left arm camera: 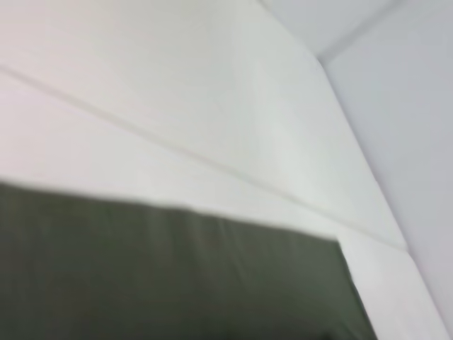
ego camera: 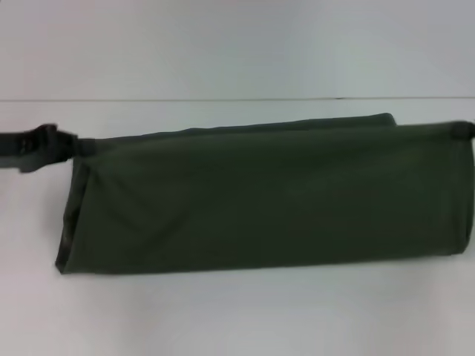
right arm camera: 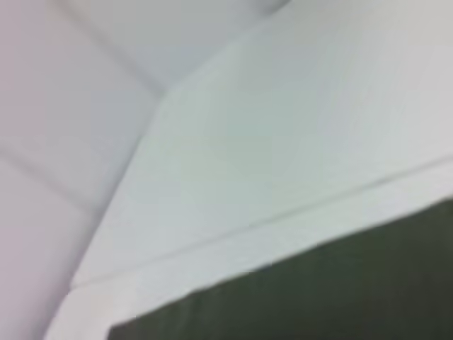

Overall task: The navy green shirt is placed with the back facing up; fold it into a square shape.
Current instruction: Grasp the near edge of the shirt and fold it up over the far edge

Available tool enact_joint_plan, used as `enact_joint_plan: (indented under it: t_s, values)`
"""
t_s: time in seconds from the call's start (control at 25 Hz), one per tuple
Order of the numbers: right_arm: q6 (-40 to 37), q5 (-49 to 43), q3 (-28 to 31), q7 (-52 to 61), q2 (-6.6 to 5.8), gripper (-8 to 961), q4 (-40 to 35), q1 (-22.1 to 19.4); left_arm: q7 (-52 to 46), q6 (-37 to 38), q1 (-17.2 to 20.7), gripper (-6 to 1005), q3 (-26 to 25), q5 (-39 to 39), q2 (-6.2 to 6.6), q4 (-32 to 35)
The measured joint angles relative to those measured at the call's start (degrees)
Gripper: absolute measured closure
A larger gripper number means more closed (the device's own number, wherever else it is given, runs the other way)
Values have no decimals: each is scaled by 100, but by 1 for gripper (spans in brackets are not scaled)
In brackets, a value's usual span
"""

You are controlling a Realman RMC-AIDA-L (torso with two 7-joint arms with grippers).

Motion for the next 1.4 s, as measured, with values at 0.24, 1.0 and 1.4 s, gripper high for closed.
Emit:
enact_joint_plan:
  t_s: [0.24,1.0,1.4]
  values:
    - [2311,-39,-962,-102,82,913,929,526,-323,-1580,-332,826,668,17,-50,-527]
    - [4724,-135,-2147,-76,332,910,1767,1477,-507,-2650,-462,804,957,15,-180,-481]
    - [5179,-215,-2217,163,245,909,2008,1560,-521,-2944,-543,792,974,-17,-214,-538]
